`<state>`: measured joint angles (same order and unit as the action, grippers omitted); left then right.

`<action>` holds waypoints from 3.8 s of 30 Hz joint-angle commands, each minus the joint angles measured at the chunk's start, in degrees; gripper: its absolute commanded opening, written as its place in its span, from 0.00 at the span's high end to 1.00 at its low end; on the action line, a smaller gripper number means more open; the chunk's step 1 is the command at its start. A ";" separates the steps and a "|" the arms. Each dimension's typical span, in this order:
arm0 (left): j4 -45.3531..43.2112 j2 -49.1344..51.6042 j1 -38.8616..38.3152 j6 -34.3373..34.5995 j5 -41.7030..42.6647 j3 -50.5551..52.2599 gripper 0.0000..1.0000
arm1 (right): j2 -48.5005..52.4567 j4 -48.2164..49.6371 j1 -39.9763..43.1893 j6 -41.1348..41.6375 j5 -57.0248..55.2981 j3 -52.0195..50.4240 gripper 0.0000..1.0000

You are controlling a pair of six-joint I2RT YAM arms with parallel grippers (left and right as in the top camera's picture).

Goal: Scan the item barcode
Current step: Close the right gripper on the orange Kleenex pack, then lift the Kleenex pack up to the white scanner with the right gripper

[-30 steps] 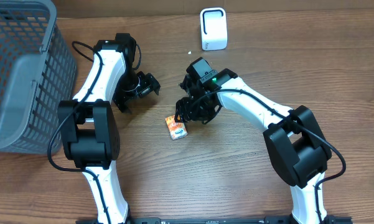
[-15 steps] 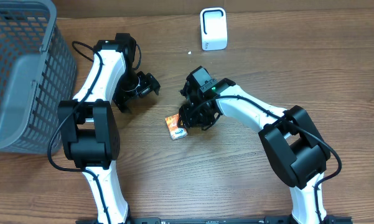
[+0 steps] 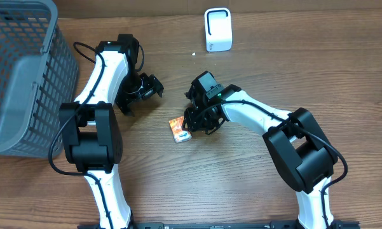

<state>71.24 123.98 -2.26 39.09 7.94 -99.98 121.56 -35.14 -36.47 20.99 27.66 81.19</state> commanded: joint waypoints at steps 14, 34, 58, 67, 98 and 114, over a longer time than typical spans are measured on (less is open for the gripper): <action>-0.02 0.42 -0.66 1.22 0.44 0.61 0.00 | -1.79 -0.48 3.61 1.51 7.93 0.98 0.96; -0.02 0.42 -0.66 1.22 0.44 0.61 0.00 | -1.79 20.61 27.93 1.40 62.27 1.46 0.96; -0.02 0.42 -0.66 1.22 0.44 0.61 0.00 | -1.79 40.06 29.46 4.74 62.27 1.46 0.96; -0.02 0.42 -0.66 1.20 0.44 0.61 0.00 | -1.79 40.06 29.46 8.68 60.83 1.46 0.96; -0.02 0.42 -0.66 1.20 0.46 0.61 0.00 | -1.99 -3.87 28.81 -4.26 -16.35 20.13 0.96; -0.02 0.42 -0.66 1.20 0.44 0.61 0.00 | -1.86 10.64 17.66 -32.30 -53.35 23.89 0.96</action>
<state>71.11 123.98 -2.26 39.09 7.92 -99.98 121.56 -27.53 -15.35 1.50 -15.92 103.72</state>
